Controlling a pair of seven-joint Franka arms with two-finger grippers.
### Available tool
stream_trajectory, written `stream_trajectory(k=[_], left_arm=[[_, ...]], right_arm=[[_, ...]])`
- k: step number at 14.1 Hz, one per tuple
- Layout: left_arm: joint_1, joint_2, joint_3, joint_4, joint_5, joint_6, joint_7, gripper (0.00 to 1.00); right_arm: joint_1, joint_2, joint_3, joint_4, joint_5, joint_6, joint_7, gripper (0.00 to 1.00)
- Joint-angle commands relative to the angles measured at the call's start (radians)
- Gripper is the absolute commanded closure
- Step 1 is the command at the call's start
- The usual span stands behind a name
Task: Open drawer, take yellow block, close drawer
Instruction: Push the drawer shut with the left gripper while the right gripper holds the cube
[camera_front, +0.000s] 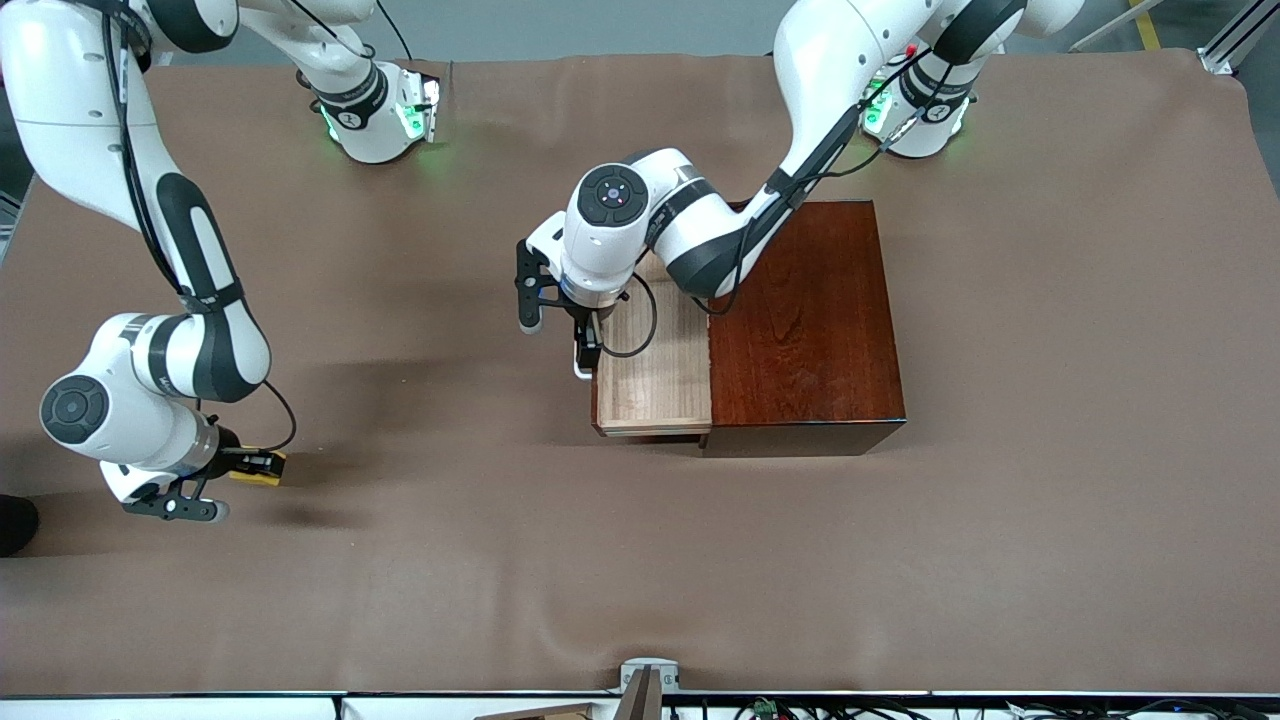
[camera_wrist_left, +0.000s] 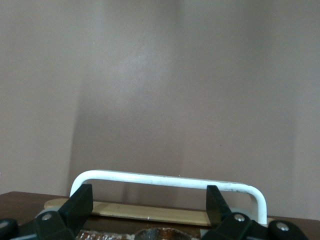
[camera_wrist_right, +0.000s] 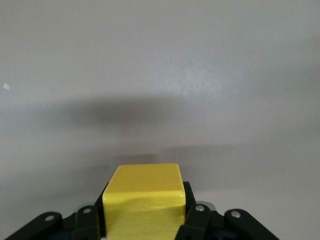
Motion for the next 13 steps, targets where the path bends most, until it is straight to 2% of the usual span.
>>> stream_trajectory(k=[1, 4, 6, 7, 9, 10, 13], left_arm=[[-0.007, 0.008, 0.016, 0.029, 0.027, -0.027, 0.014, 0.00], [-0.009, -0.001, 0.040, 0.031, 0.030, -0.113, 0.014, 0.00], [-0.009, -0.011, 0.048, 0.031, 0.051, -0.168, 0.014, 0.00], [-0.007, -0.011, 0.045, 0.032, 0.074, -0.202, 0.014, 0.00], [-0.009, -0.020, 0.045, 0.032, 0.123, -0.266, 0.014, 0.00], [-0.009, -0.024, 0.046, 0.032, 0.145, -0.295, 0.014, 0.00], [-0.007, -0.024, 0.046, 0.032, 0.205, -0.355, 0.037, 0.00]], right_arm=[[-0.025, 0.025, 0.025, -0.003, -0.008, 0.035, -0.003, 1.00], [-0.029, 0.050, 0.028, -0.035, 0.006, 0.073, -0.002, 1.00], [-0.020, 0.048, 0.028, -0.096, 0.032, 0.168, -0.002, 0.98], [-0.020, 0.048, 0.028, -0.104, 0.032, 0.181, -0.002, 0.80], [-0.020, 0.045, 0.028, -0.103, 0.034, 0.173, 0.003, 0.12], [-0.022, 0.041, 0.027, -0.103, 0.032, 0.173, -0.002, 0.00], [-0.019, 0.013, 0.027, -0.100, 0.032, 0.167, -0.006, 0.00]])
